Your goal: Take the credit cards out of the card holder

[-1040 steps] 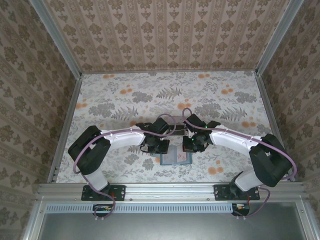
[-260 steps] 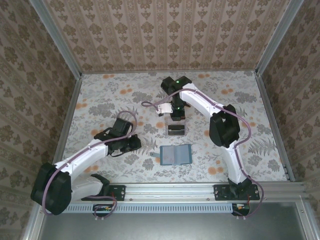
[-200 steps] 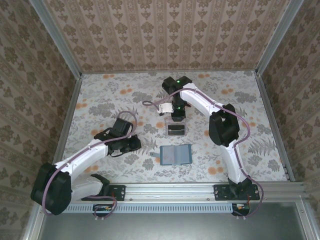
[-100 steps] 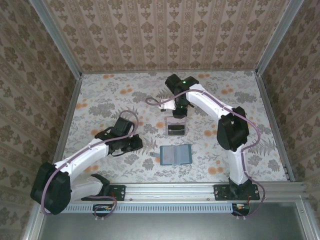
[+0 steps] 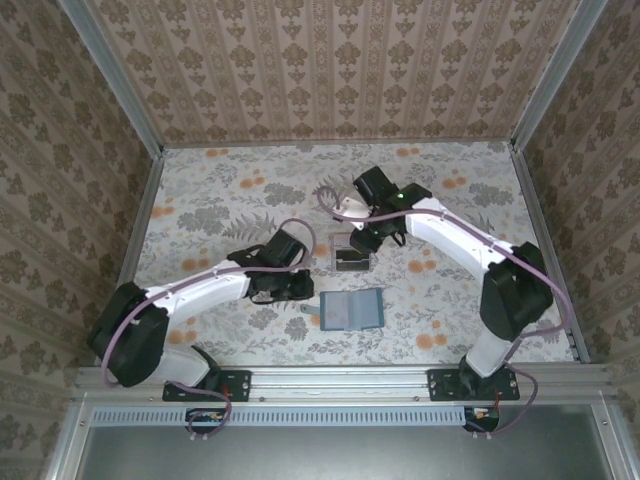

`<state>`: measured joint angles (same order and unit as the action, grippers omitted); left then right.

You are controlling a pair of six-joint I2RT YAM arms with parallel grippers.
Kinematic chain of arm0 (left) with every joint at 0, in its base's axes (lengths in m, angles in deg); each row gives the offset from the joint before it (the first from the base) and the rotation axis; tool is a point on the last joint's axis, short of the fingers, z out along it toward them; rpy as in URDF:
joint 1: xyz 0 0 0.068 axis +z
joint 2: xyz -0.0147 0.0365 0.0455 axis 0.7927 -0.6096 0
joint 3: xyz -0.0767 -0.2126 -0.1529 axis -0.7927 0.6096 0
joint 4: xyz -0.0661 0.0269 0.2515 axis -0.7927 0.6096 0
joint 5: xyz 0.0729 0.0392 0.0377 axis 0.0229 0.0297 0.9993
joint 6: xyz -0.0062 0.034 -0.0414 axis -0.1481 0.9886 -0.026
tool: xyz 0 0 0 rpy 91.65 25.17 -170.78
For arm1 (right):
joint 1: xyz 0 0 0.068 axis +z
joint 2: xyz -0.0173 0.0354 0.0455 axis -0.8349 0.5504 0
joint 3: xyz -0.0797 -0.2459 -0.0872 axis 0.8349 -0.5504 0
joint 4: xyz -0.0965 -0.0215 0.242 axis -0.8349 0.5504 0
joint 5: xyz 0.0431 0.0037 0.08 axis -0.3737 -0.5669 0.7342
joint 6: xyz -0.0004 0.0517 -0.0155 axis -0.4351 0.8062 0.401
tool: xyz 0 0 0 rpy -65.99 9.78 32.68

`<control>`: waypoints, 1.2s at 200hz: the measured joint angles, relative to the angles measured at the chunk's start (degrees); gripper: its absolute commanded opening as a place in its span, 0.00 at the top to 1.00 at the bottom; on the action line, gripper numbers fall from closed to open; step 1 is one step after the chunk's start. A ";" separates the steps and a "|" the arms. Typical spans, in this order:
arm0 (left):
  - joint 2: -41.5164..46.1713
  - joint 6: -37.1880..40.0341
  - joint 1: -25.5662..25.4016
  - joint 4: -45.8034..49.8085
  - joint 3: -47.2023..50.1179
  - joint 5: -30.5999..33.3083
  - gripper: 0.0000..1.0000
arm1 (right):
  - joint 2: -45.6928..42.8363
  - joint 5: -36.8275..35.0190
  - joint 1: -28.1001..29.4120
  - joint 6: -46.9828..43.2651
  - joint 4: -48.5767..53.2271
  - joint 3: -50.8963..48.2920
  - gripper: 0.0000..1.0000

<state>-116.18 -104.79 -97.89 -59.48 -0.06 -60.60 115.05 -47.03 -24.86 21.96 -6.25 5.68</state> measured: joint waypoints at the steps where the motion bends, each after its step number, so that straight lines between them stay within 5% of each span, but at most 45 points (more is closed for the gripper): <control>1: -0.17 0.00 -0.15 -0.02 -0.13 0.02 0.88 | -0.35 0.02 0.02 0.55 -0.42 -0.48 0.75; 51: -6.29 -0.02 -4.66 -1.22 -1.49 0.44 0.89 | -12.79 1.36 0.02 25.75 -12.09 -16.04 0.78; 116: -10.40 -0.04 -7.39 -1.16 -1.92 2.23 0.90 | -18.62 8.57 0.74 51.19 -20.37 -25.88 0.77; 240: -10.64 -0.92 -8.52 -1.33 -1.90 2.82 0.92 | -10.58 14.67 7.02 67.25 -22.88 -28.98 0.77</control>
<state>-126.83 -105.70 -106.42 -60.82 -1.97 -57.78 104.47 -32.37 -17.84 89.21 -29.13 -23.30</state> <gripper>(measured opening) 0.083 0.226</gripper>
